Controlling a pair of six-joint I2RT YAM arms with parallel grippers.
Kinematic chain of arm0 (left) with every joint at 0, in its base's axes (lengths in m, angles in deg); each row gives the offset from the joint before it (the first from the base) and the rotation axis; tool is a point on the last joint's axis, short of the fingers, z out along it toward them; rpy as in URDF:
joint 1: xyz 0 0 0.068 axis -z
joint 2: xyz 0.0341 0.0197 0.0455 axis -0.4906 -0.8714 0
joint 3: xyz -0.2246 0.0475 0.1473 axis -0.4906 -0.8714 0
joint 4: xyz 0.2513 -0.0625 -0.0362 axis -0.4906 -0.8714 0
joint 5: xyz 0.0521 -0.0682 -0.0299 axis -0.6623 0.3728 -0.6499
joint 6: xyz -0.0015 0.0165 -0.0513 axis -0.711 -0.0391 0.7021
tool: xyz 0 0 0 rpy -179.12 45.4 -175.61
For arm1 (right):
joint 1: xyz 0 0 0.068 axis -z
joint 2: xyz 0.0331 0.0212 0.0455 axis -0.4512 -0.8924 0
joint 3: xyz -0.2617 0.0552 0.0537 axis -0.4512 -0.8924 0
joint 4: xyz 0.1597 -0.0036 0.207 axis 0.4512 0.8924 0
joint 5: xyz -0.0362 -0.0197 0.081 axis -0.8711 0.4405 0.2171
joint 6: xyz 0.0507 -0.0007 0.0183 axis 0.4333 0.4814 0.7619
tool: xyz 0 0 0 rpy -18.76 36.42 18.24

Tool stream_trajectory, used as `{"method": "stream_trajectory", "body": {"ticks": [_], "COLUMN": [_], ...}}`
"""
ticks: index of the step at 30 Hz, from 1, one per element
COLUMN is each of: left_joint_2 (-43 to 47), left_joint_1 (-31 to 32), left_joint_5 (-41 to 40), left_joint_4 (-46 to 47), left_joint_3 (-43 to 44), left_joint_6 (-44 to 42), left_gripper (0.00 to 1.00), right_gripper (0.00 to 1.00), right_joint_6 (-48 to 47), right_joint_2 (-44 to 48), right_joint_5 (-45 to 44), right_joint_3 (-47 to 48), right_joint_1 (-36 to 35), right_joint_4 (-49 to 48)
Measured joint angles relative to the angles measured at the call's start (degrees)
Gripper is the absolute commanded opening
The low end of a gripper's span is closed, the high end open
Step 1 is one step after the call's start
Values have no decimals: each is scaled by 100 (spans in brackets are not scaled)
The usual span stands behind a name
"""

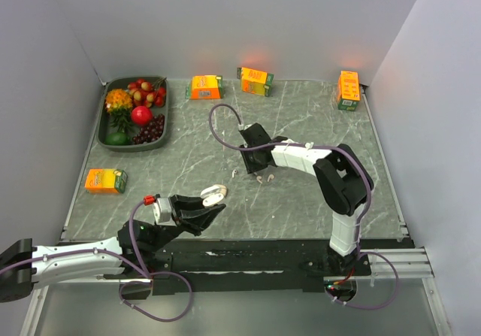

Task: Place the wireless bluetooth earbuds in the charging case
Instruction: Pick up the earbud from the center of the board.

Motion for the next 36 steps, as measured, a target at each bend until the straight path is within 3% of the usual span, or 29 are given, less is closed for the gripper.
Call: {"method": "stream_trajectory", "body": {"ticks": [7, 11, 18, 29, 36], "left_joint_2": [0, 0, -2, -76, -74], "left_joint_1": [0, 0, 0, 0, 0], "left_joint_5": [0, 0, 2, -22, -184], "left_joint_4": [0, 0, 0, 0, 7], "left_joint_3": [2, 0, 0, 2, 0], "left_joint_6": [33, 57, 57, 57, 81], "left_gripper": [1, 1, 1, 1, 1], "right_gripper": [30, 15, 2, 0, 0], "right_joint_6": [0, 0, 4, 365, 927], "right_joint_2": [-42, -42, -31, 459, 1333], "right_joint_5": [7, 9, 15, 516, 1528], "right_joint_3": [0, 0, 0, -442, -1248], "right_joint_1": [0, 0, 0, 297, 872], "right_joint_4": [7, -4, -94, -240, -1172]}}
